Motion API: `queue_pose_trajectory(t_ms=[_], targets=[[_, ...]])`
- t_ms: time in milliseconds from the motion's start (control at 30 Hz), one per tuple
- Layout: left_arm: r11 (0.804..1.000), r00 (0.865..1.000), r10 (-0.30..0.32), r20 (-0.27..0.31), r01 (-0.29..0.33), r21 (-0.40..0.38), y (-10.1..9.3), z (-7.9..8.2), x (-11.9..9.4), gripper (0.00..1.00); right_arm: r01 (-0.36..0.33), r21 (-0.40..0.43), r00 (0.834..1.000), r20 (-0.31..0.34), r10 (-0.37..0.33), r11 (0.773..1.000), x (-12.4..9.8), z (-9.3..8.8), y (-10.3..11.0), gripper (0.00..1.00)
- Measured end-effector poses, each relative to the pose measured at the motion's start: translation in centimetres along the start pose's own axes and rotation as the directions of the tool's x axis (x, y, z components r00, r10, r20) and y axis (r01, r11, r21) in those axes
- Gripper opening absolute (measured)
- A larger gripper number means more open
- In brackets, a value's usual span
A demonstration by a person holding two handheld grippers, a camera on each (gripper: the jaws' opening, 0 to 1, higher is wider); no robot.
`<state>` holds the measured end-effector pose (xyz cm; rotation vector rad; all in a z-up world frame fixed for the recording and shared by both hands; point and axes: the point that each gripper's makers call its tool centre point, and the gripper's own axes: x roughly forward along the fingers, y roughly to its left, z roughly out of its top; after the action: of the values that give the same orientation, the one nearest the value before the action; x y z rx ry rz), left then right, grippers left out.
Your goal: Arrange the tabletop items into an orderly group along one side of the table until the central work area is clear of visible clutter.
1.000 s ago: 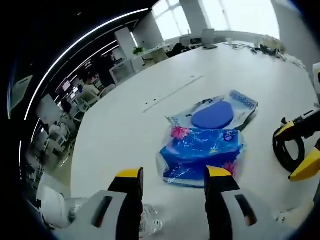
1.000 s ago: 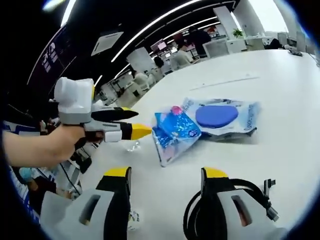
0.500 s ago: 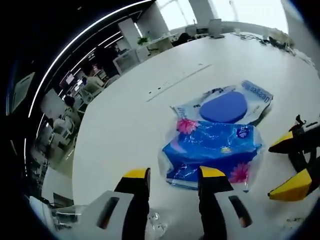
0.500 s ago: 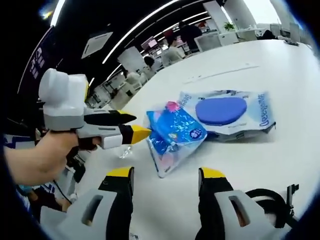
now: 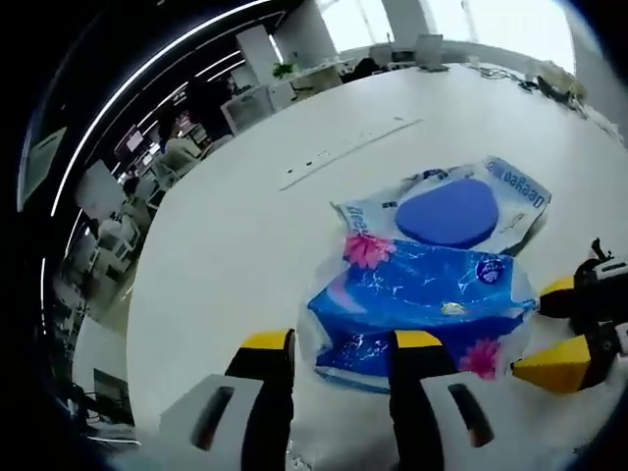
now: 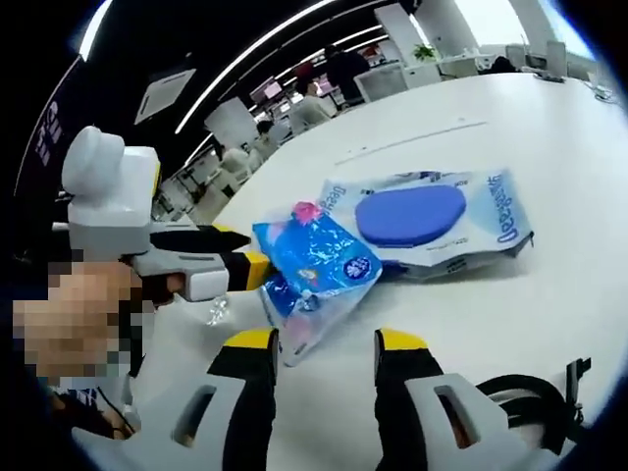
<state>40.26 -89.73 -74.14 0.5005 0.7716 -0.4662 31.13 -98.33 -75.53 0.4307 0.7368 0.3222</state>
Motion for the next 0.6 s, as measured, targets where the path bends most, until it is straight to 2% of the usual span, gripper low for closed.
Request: queue_pose_trajectory(t_ms=[67, 167, 300, 367, 600], targets=[[1.000, 1.000, 0.025, 0.004, -0.025, 0.005, 0.5, 0.1, -0.1, 0.21, -0.009, 0.017, 1.000, -0.003, 0.009, 1.000, 0.0, -0.1, -0.1, 0.21], [1.000, 1.000, 0.017, 0.019, -0.016, -0.022, 0.6, 0.4, -0.1, 0.11, -0.005, 0.016, 1.000, -0.002, 0.005, 1.000, -0.1, 0.0, -0.2, 0.13], [0.998, 1.000, 0.000, 0.031, 0.003, -0.066, 0.6, 0.4, -0.3, 0.02, -0.008, 0.019, 1.000, 0.010, 0.008, 1.000, -0.2, 0.4, 0.1, 0.01], [0.993, 0.999, -0.022, 0.040, 0.026, -0.113, 0.1, 0.5, -0.5, 0.02, 0.008, -0.002, 1.000, 0.009, -0.008, 1.000, -0.4, 0.3, -0.1, 0.00], [0.983, 0.994, -0.076, 0.081, 0.089, -0.162, -0.6, 0.8, -2.0, 0.01, 0.008, 0.022, 0.999, 0.033, -0.009, 1.000, -2.0, 1.1, -0.7, 0.00]])
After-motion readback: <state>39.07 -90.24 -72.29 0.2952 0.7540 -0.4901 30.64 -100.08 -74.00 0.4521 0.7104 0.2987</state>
